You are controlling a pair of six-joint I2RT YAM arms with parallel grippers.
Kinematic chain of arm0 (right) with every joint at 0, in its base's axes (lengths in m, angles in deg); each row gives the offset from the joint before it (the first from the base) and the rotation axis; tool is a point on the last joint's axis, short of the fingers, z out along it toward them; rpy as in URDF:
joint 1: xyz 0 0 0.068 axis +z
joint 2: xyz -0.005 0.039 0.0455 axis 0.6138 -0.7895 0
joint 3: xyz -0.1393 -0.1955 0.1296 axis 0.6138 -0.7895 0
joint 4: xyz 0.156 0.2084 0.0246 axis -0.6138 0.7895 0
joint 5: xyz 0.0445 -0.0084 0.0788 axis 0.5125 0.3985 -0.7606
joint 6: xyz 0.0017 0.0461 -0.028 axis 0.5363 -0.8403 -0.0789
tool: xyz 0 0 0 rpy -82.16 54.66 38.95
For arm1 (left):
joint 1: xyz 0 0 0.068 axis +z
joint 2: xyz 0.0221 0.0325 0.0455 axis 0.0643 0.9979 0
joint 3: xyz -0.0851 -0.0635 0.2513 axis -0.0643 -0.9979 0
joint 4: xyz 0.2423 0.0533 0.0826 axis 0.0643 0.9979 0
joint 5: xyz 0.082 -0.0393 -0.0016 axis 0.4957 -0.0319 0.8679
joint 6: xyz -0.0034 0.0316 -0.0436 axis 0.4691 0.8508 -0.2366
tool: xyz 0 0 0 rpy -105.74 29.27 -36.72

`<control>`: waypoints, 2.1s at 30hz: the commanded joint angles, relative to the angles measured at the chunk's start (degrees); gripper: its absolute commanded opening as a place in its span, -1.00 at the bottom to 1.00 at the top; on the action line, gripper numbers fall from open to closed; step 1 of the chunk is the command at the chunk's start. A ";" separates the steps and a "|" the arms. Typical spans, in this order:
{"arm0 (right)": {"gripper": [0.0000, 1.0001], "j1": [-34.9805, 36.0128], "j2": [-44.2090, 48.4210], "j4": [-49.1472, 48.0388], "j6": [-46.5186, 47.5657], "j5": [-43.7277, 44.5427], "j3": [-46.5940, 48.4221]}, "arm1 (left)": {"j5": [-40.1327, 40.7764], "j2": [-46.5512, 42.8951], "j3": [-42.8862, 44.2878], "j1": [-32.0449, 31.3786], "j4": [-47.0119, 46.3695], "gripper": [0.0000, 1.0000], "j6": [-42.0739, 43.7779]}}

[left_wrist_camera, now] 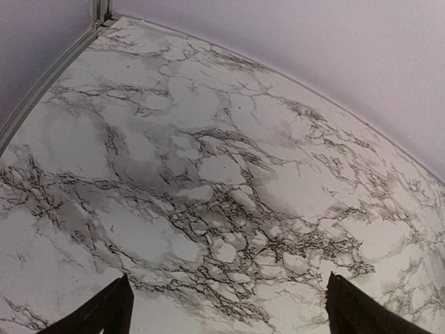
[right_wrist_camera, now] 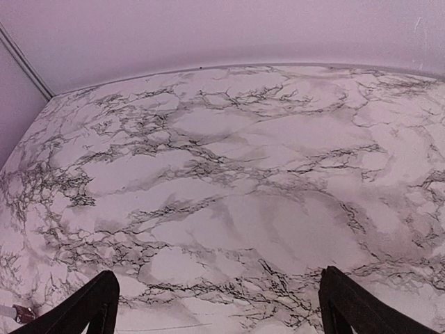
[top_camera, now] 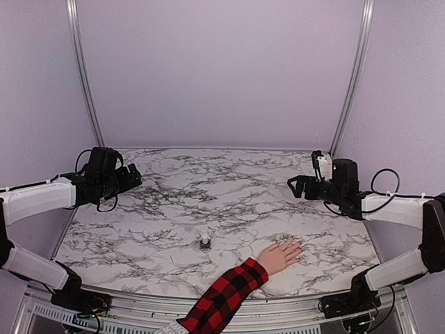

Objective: Paint the nails
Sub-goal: Pick up the nail polish bottle from the center of the board.

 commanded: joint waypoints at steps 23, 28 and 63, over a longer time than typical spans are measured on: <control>0.97 27.17 -11.33 22.57 11.89 -1.53 23.74 | -13.84 -0.83 -3.17 -1.35 -3.90 0.98 8.79; 0.97 31.68 -16.77 25.72 11.74 -2.75 30.53 | -14.69 -1.27 -3.89 -1.41 -5.45 0.98 8.24; -0.09 45.80 -35.99 29.08 10.20 1.67 42.14 | -13.10 -2.09 -6.58 -1.42 -7.42 0.98 8.85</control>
